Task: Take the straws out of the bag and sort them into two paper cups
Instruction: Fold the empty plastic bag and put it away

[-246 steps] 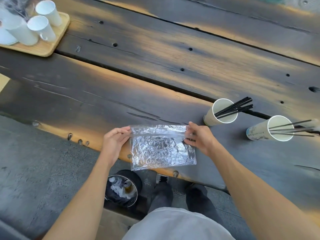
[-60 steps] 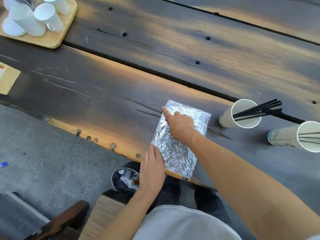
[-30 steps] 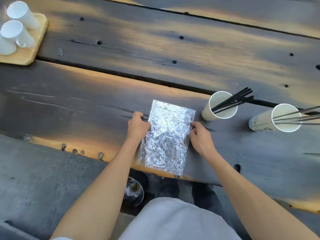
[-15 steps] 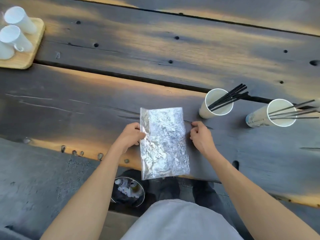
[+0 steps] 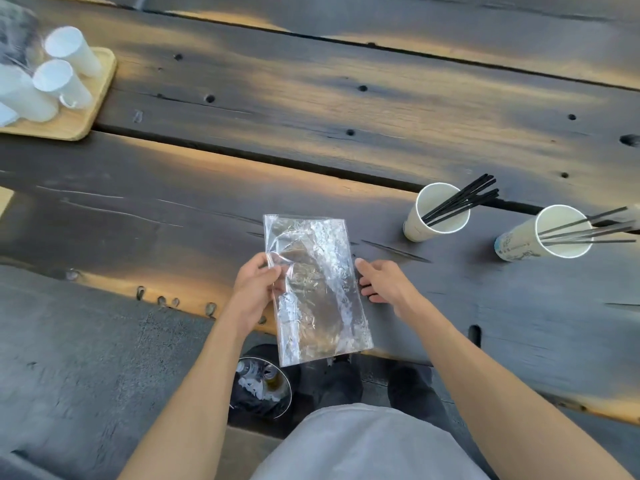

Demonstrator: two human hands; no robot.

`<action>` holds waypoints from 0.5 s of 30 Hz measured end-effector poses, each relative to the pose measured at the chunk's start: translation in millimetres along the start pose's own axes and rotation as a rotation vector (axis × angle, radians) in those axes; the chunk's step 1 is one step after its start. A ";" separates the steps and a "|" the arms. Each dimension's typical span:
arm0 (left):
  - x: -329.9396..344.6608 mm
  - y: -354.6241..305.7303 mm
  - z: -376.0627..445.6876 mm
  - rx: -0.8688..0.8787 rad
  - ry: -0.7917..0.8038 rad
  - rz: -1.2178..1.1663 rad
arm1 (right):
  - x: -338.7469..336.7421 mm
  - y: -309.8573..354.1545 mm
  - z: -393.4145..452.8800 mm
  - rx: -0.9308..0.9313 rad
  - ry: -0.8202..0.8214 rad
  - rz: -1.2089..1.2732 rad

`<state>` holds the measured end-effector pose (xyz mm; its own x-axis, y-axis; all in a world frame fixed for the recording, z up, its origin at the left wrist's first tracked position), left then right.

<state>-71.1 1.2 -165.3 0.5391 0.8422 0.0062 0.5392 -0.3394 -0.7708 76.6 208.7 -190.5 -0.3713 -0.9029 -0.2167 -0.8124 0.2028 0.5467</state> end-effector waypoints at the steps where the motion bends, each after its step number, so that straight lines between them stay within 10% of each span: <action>1: -0.7 -1.2 -4.1 0.005 0.006 -0.042 | 2.1 0.8 -3.1 -0.004 0.011 -0.003; 8: -10.9 -21.5 -25.1 0.090 0.017 -0.164 | 31.9 12.5 -30.9 -0.040 0.229 0.266; 15: -5.6 -40.7 -43.0 0.128 0.045 0.047 | -15.4 53.9 -64.4 -0.364 -0.014 0.256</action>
<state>-68.3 -7.7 -106.6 0.5918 0.8061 -0.0060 0.4269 -0.3197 -0.8459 67.5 209.1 -105.6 -0.5481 -0.8351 -0.0470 -0.4833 0.2703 0.8327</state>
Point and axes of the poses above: each hand's wrist, its own z-axis towards the middle knuckle, its own x-axis out of the palm, y = z × x, the point moved 9 cm from there along z, towards the middle knuckle, and after that the axes turned 2 degrees about x, right-handed, at the moved point
